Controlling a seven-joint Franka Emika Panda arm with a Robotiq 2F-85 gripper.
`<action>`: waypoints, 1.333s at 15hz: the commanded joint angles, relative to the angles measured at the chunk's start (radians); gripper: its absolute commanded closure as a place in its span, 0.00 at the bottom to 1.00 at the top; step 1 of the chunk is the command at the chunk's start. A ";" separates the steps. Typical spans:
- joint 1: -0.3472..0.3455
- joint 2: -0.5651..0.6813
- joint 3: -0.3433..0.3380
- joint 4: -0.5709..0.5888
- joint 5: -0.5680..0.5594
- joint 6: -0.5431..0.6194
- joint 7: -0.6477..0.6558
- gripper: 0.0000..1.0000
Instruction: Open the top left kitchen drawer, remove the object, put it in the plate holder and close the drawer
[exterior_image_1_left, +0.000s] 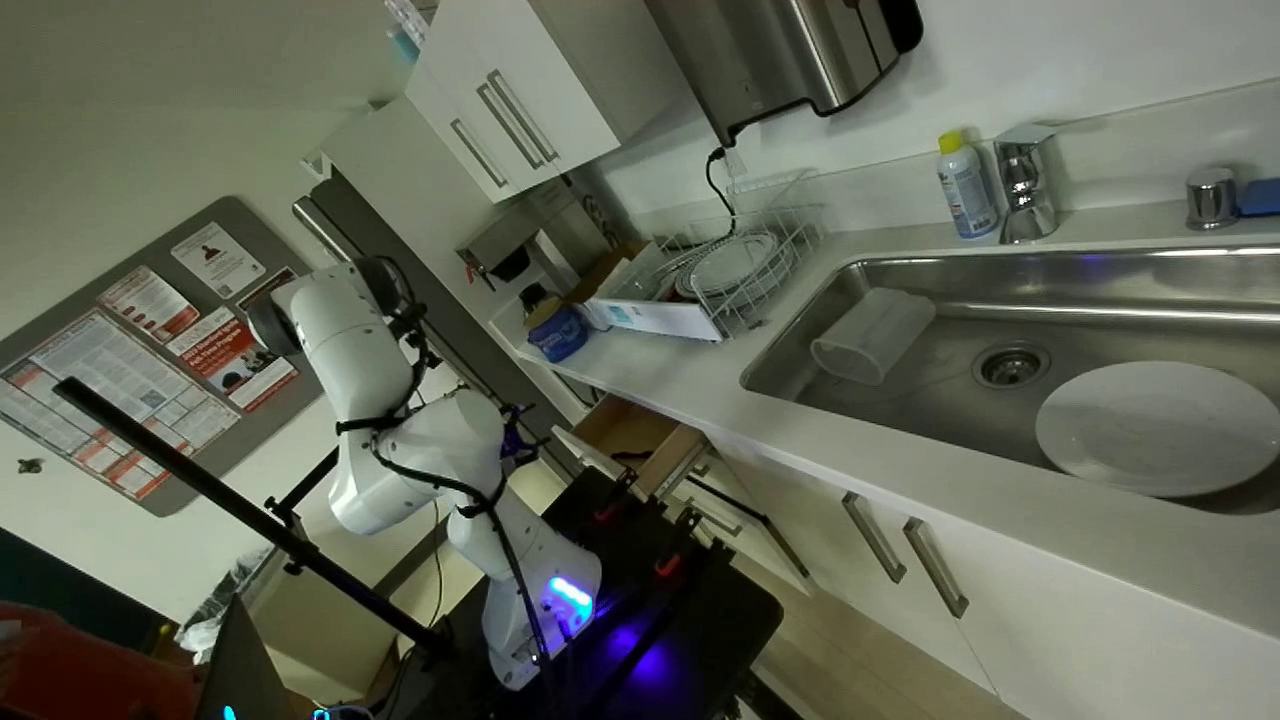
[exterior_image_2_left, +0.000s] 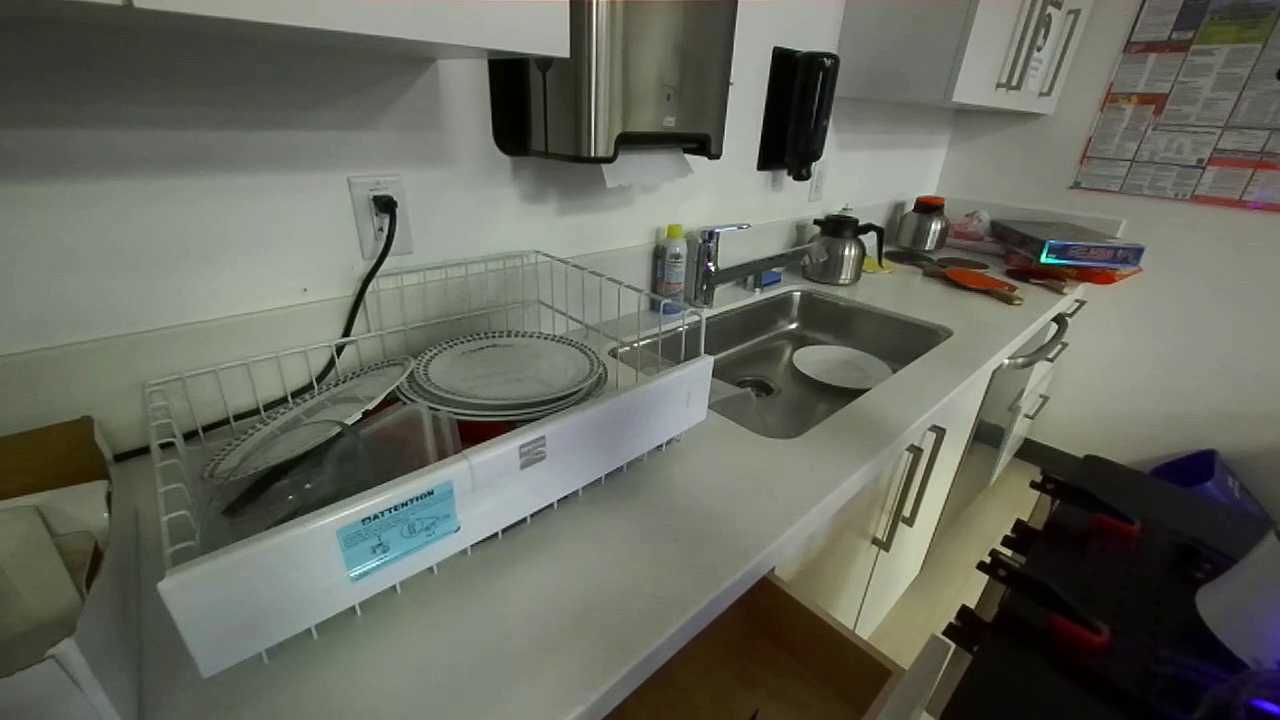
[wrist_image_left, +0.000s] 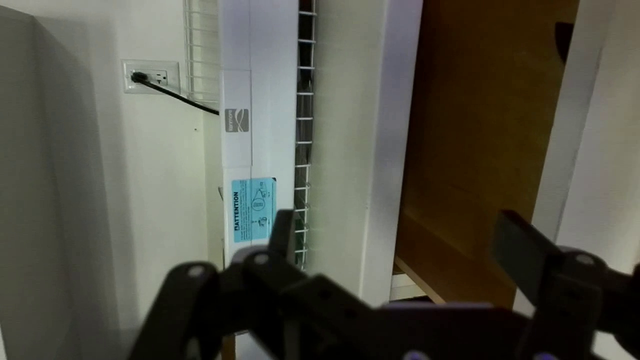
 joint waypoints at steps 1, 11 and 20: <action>0.006 0.003 -0.003 0.002 0.002 0.001 -0.001 0.00; -0.053 -0.101 0.012 -0.043 0.073 0.040 0.040 0.00; -0.188 -0.335 0.012 -0.021 0.166 0.270 0.035 0.00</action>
